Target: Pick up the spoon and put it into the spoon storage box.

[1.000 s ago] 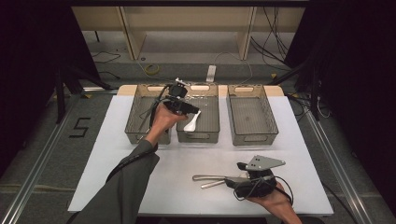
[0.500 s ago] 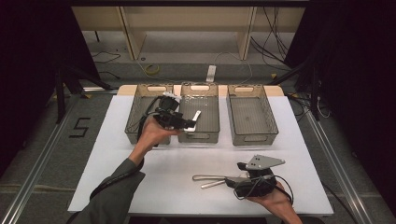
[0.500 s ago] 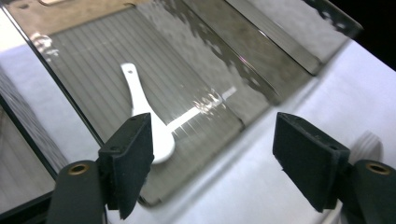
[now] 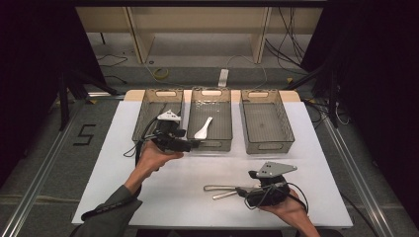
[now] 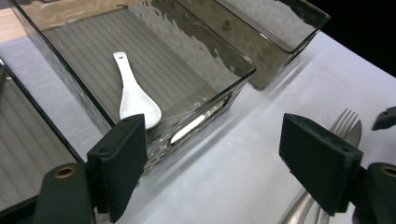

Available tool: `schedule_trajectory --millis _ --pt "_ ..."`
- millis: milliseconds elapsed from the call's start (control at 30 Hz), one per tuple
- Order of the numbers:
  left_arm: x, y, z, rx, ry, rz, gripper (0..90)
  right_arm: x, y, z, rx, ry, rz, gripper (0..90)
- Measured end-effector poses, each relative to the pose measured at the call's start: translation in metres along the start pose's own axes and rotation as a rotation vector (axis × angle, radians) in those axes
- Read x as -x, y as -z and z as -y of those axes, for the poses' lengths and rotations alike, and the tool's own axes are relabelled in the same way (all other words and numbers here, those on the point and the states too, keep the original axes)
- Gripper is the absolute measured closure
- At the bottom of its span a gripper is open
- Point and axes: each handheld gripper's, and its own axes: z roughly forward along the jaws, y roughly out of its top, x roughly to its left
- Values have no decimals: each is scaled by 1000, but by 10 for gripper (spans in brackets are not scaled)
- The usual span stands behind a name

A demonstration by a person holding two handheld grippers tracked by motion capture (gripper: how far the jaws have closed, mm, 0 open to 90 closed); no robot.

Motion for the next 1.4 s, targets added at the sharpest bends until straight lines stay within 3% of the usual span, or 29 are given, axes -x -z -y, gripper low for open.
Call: schedule_trajectory --millis 133,367,600,1033,1400 --pt "2 6 9 27 2 11 218 1 -4 -3 -22 17 -5 277" --pt "2 11 31 41 4 -7 204 5 -8 -10 -56 47 8 289" --pt "-1 24 47 70 12 -50 196 10 -16 -18 -84 61 7 291" --pt "-1 36 64 67 -14 -75 184 14 -29 -24 -157 86 -2 290" --pt "-1 42 71 77 27 -81 166 19 -38 -31 -204 100 -16 295"
